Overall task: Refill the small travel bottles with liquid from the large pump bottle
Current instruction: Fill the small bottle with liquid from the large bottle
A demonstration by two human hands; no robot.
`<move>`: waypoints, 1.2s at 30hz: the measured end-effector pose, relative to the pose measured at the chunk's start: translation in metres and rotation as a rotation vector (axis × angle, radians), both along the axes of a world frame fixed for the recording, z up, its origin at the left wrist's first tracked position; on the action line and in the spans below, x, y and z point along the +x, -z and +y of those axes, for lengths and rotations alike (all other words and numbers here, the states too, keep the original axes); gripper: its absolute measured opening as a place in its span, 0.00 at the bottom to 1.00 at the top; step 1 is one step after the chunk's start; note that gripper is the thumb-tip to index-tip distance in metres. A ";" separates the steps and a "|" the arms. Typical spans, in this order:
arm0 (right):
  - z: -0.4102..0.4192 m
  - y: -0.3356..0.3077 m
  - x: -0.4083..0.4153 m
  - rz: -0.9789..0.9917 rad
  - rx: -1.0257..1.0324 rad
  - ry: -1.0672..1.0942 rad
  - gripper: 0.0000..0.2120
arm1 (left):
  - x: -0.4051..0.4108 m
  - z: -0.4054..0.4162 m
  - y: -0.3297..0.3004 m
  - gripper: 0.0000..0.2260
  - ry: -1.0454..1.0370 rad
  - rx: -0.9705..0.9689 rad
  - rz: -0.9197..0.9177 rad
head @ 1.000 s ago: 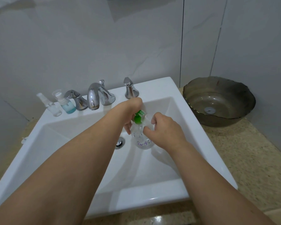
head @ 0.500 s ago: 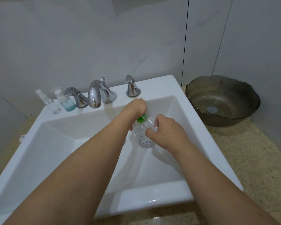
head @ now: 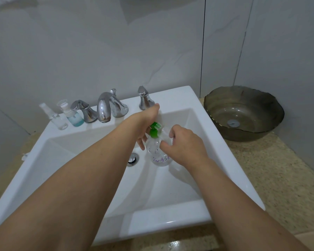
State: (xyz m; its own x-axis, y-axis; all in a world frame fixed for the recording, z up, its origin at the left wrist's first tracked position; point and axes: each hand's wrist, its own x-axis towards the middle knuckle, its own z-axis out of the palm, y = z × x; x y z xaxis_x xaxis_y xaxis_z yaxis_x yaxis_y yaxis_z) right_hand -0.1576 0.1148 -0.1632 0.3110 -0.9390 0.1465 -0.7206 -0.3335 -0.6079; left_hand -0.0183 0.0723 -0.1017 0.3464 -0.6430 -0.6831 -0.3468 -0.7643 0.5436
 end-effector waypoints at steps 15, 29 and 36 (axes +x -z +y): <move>0.000 0.002 0.001 0.085 0.037 0.005 0.15 | -0.015 -0.002 0.016 0.21 -0.074 -0.119 -0.131; -0.001 0.000 0.001 0.074 0.034 -0.011 0.15 | -0.005 -0.002 0.019 0.26 0.002 -0.087 -0.142; -0.002 -0.001 0.002 0.015 -0.009 0.009 0.15 | 0.002 -0.002 0.005 0.35 0.010 -0.035 0.055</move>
State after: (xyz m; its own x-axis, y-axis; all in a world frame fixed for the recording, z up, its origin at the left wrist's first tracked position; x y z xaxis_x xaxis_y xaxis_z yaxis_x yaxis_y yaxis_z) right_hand -0.1552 0.1124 -0.1622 0.3044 -0.9406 0.1505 -0.7330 -0.3322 -0.5936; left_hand -0.0158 0.0702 -0.1069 0.3023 -0.6703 -0.6778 -0.3232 -0.7410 0.5886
